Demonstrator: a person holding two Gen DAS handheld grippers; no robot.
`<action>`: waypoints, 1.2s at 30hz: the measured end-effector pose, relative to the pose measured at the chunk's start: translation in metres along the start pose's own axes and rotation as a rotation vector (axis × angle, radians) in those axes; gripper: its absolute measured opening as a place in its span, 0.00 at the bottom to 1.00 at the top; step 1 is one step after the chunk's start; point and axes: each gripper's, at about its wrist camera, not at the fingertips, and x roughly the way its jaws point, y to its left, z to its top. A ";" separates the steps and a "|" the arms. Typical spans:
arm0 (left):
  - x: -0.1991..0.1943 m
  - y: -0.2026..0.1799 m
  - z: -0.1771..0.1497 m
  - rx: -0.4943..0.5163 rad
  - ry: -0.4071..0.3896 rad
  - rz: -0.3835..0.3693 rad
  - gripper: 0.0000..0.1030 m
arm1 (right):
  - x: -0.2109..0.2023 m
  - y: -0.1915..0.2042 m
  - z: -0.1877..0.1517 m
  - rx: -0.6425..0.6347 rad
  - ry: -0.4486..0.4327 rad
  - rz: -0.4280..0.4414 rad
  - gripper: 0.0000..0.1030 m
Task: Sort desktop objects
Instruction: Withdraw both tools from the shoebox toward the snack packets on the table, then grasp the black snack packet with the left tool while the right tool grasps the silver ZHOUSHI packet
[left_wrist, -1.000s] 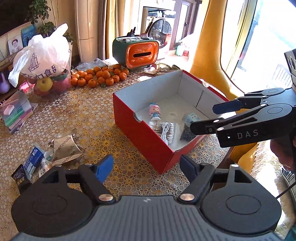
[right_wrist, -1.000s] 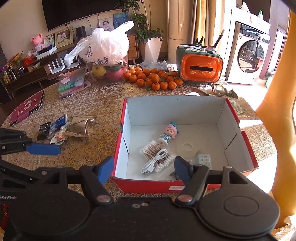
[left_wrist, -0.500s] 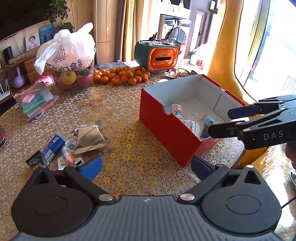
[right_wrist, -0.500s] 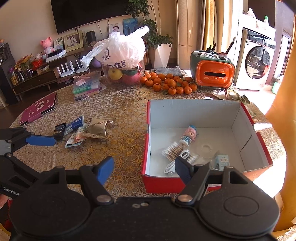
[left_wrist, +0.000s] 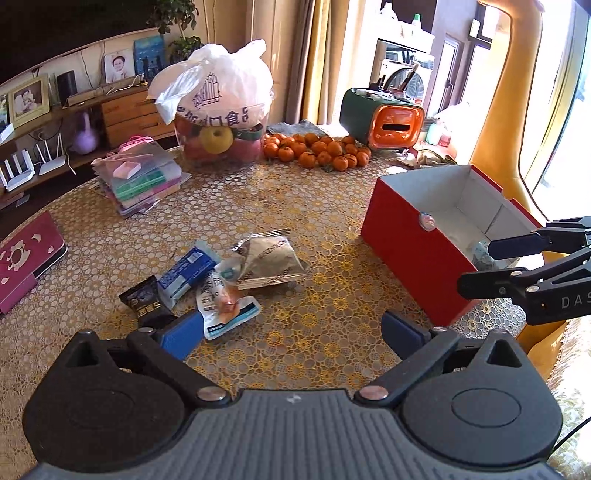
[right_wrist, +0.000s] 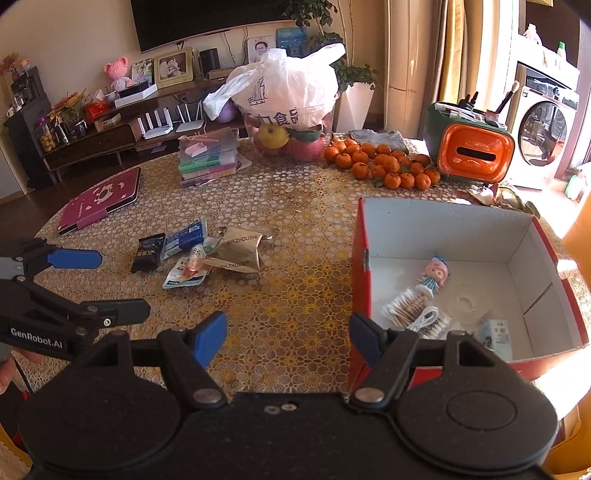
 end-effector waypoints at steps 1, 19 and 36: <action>0.000 0.006 0.000 -0.010 0.001 0.000 1.00 | 0.003 0.003 0.001 -0.006 0.003 0.003 0.71; 0.029 0.090 -0.002 -0.087 0.068 0.093 1.00 | 0.067 0.049 0.037 -0.039 0.044 0.045 0.71; 0.074 0.145 0.013 -0.263 0.135 0.108 1.00 | 0.136 0.073 0.069 0.007 0.101 0.055 0.71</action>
